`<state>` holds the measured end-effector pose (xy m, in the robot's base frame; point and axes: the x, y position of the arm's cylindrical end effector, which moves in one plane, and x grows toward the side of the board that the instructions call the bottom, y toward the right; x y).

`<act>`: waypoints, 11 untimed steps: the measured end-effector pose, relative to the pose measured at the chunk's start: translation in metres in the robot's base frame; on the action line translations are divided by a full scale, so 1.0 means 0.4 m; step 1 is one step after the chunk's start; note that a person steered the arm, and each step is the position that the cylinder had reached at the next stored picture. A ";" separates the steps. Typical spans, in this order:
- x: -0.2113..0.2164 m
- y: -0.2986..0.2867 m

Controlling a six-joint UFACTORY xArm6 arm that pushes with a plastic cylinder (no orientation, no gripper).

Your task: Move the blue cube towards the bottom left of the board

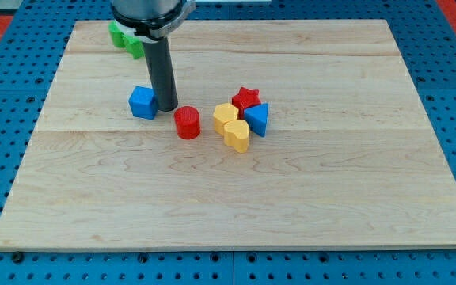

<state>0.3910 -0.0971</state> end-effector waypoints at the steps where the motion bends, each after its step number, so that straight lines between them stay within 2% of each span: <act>1: -0.052 -0.032; 2: 0.041 -0.128; 3: 0.196 -0.178; 4: 0.175 -0.234; 5: 0.093 -0.263; 6: 0.116 -0.374; 7: 0.221 -0.393; 8: 0.218 -0.404; 9: 0.176 -0.515; 11: 0.329 -0.473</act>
